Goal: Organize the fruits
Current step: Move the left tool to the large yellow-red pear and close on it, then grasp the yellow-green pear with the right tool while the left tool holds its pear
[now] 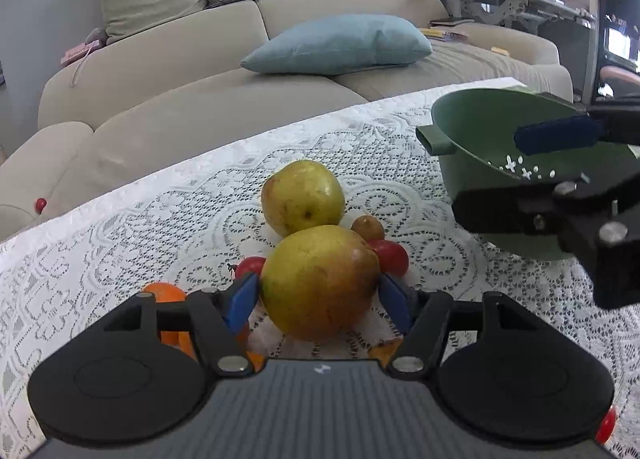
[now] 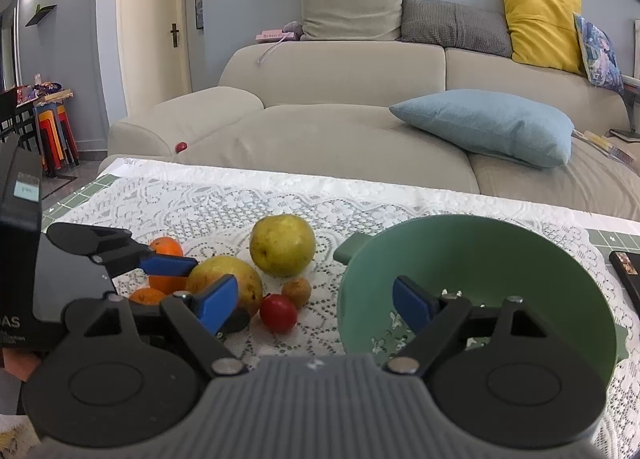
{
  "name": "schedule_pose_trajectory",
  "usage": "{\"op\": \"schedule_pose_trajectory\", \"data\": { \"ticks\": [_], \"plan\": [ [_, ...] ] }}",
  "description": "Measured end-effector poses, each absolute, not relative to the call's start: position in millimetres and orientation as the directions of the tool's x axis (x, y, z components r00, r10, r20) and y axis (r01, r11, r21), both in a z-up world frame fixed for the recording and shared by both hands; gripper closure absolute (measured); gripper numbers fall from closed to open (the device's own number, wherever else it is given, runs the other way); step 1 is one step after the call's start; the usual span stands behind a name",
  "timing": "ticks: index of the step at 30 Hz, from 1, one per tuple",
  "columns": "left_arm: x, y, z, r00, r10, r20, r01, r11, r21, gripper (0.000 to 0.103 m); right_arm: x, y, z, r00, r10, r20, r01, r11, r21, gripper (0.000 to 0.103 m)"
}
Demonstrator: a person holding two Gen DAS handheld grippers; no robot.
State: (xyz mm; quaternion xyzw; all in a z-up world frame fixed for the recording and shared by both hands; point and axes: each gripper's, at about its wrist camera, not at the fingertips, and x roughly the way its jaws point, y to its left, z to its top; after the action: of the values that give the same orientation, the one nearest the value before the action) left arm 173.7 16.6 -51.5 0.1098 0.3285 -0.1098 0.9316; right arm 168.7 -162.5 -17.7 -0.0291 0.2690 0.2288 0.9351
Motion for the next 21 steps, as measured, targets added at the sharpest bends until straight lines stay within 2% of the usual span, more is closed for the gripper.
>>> {"op": "schedule_pose_trajectory", "data": {
  "ticks": [11,21],
  "plan": [
    [165.8,36.0,-31.6,0.796,-0.159,-0.585,0.219,0.975,0.033,0.03,183.3,-153.3,-7.6,0.745,0.406,-0.528,-0.464,0.886,0.027,0.021],
    [174.4,36.3,-40.8,0.744,-0.186,-0.641,0.257,0.966,0.018,0.03,193.5,-143.6,-7.0,0.743,0.407,-0.532,-0.463,0.886,0.033,0.021]
  ]
}}
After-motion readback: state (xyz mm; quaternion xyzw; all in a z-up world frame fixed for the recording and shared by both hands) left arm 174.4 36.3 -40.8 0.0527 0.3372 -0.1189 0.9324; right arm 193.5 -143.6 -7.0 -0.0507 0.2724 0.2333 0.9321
